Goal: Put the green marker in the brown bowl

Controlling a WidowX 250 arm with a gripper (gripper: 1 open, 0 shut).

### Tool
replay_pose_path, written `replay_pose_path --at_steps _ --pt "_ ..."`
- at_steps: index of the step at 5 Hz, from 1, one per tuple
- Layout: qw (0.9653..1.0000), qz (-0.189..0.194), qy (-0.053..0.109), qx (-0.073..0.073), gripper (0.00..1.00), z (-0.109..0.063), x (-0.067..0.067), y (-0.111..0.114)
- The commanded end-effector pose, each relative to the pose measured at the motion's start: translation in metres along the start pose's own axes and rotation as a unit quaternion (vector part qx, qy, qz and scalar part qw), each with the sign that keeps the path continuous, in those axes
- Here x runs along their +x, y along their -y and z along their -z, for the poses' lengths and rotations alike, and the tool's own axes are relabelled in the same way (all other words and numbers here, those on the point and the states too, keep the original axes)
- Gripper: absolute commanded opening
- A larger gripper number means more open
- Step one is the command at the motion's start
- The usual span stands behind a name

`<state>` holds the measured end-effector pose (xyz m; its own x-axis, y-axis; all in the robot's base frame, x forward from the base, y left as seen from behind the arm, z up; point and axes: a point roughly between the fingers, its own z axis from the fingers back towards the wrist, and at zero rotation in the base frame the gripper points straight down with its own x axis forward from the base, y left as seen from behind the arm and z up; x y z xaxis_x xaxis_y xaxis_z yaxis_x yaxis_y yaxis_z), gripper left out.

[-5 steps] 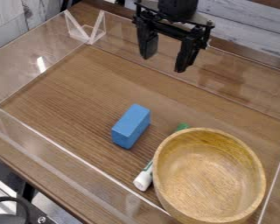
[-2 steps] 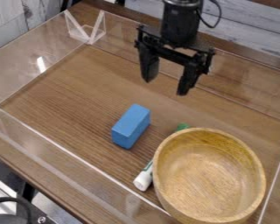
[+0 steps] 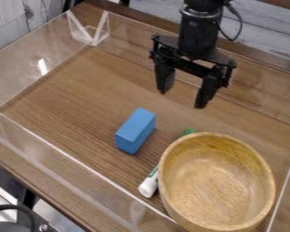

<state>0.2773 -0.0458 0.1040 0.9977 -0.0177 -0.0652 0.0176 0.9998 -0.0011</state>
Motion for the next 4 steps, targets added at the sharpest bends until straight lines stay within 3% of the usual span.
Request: replay_pose_path --at_steps 1,4 --pt "0.9995 0.0 0.031 -0.006 1.0 -0.012 0.001 0.007" --pt "0.9989 -0.004 0.046 -0.01 1.0 0.005 0.004 0.027"
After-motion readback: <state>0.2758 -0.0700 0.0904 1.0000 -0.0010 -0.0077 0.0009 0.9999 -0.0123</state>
